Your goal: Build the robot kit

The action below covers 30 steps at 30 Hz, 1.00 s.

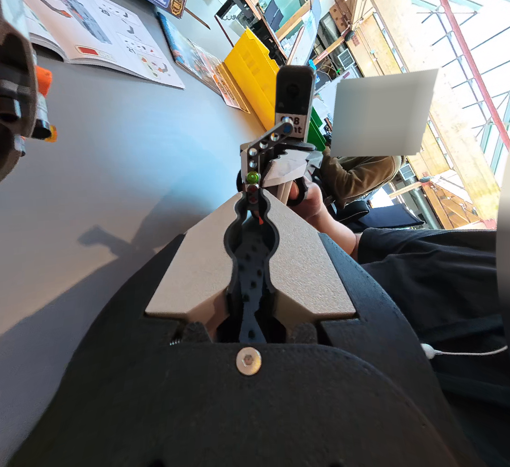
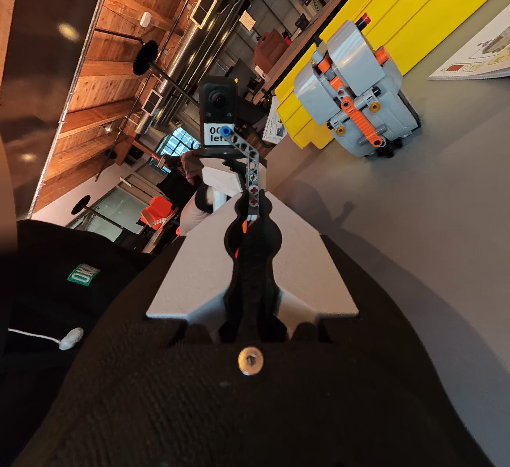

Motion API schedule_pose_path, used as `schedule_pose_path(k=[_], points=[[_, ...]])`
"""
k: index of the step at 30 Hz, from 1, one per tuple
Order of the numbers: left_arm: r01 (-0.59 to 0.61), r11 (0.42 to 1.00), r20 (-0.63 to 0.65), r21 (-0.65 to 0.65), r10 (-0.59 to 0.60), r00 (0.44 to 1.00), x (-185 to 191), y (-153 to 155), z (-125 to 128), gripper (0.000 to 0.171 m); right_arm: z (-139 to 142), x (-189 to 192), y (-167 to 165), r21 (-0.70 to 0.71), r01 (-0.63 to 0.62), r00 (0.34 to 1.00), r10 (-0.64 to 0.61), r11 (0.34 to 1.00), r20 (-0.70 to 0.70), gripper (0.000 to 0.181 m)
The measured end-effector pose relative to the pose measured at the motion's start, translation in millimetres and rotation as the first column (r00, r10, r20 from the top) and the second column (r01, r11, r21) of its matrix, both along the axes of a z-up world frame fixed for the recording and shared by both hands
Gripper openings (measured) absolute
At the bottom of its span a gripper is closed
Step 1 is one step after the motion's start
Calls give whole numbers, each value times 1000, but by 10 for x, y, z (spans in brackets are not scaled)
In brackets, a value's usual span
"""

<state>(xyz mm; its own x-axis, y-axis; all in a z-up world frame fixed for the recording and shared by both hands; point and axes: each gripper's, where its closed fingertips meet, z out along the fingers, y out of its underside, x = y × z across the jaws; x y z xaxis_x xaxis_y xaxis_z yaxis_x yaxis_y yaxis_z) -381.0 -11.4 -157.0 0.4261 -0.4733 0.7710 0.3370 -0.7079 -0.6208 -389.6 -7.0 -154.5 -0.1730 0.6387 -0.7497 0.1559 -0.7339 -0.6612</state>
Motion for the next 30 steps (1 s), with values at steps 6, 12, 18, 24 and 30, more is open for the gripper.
schedule_pose_path(k=[6, 12, 18, 24, 30], points=[[124, 992, 117, 35, -127, 985, 52, -135, 134, 5, 151, 54, -153, -121, -155, 984, 142, 980, -110, 7], [171, 985, 166, 34, -174, 971, 78, -180, 162, 5, 160, 67, -184, -140, -186, 979, 170, 973, -116, 8], [125, 992, 92, 13, -126, 988, 59, -130, 60, 5, 62, 42, -140, -59, -87, 995, 85, 994, -44, 8], [100, 995, 31, 21, -101, 994, 37, -112, 31, 5, 36, 21, -138, 44, -21, 1000, 22, 999, -12, 8], [198, 980, 82, 24, -199, 976, 94, -219, 71, 5, 81, 59, -232, -62, -139, 988, 135, 988, -71, 8]])
